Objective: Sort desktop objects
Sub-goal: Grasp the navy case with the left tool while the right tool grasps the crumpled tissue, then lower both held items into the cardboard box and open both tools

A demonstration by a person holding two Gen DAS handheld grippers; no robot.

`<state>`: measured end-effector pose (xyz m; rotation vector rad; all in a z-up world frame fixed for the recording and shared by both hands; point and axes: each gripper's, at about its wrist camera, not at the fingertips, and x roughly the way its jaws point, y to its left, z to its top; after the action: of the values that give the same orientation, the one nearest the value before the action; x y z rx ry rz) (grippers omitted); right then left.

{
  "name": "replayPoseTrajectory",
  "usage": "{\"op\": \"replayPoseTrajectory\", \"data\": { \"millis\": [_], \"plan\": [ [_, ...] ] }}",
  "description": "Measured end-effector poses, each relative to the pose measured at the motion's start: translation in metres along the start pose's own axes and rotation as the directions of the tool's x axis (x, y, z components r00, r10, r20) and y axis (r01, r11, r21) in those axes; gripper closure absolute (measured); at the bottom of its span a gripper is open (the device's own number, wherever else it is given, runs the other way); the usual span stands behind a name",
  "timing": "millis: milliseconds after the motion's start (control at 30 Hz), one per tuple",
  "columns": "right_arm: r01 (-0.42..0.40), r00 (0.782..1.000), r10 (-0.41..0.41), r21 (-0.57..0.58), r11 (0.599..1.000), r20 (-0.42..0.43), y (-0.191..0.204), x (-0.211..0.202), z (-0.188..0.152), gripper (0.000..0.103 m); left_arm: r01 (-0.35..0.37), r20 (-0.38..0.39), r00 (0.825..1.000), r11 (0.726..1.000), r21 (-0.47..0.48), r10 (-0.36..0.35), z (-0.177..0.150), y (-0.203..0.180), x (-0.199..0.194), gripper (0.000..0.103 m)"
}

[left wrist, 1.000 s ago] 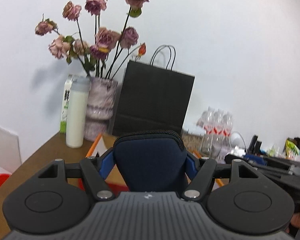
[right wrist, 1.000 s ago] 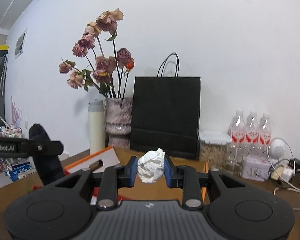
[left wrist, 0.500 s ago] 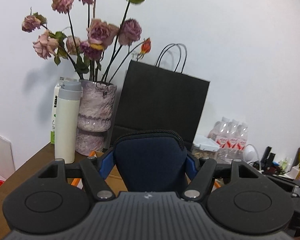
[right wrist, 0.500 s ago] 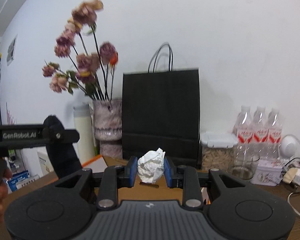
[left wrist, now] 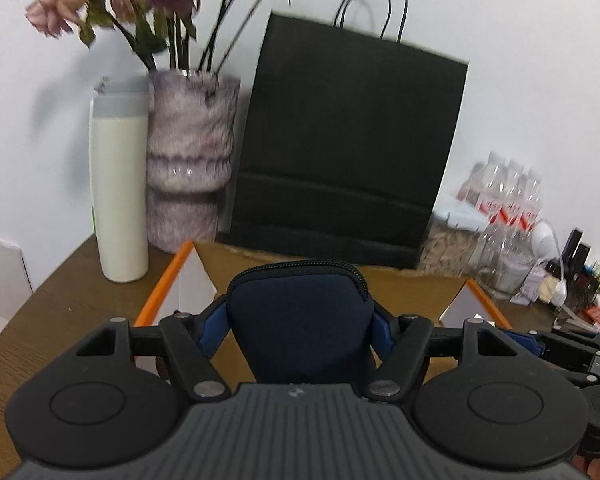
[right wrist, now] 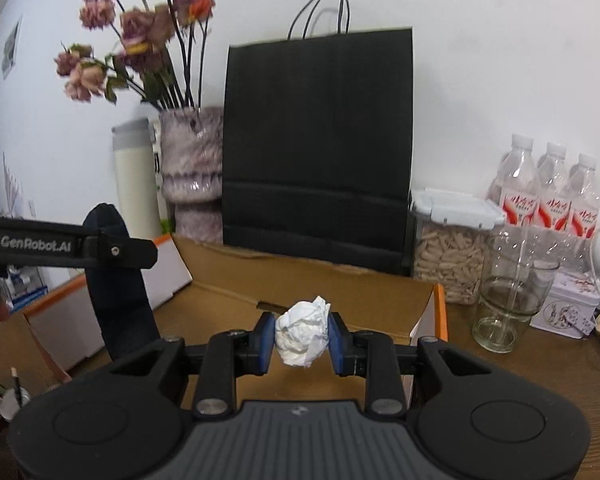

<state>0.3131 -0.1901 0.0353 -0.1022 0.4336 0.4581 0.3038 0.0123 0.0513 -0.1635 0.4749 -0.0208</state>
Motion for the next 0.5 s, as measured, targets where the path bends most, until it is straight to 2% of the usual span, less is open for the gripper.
{"op": "replayPoseTrajectory", "data": {
  "millis": [67, 433, 500],
  "plan": [
    [0.004, 1.0, -0.004, -0.007, 1.0, -0.011, 0.0, 0.004, -0.002, 0.076, 0.002, -0.019, 1.0, 1.0, -0.001, -0.002, -0.002, 0.0, 0.008, 0.033],
    [0.021, 0.997, -0.022, -0.008, 1.0, -0.074, -0.002, 0.02, -0.01, 0.075, -0.015, -0.003, 1.0, 0.999, 0.035, 0.015, -0.004, -0.013, 0.028, 0.031],
    [0.017, 0.996, -0.018, -0.008, 1.0, -0.083, -0.002, 0.021, -0.012, 0.074, -0.013, -0.011, 1.0, 0.999, 0.052, 0.014, -0.006, -0.015, 0.03, 0.026]
  ]
}}
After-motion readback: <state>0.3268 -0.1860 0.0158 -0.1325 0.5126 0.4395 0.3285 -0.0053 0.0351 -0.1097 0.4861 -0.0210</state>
